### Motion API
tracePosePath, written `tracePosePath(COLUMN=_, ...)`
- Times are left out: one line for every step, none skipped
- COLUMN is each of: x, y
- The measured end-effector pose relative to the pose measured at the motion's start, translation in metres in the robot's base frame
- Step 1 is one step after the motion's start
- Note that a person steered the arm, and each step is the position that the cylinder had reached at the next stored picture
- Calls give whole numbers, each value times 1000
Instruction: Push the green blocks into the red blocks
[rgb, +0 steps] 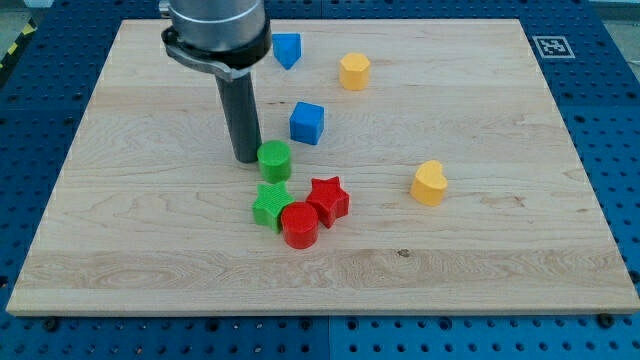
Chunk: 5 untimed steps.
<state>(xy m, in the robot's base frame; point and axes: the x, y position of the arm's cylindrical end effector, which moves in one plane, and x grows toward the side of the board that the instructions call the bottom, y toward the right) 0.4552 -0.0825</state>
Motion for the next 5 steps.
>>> tracePosePath(x=11, y=14)
tracePosePath(x=-1, y=15)
tracePosePath(x=-16, y=27)
tracePosePath(x=-3, y=57)
tracePosePath(x=3, y=81)
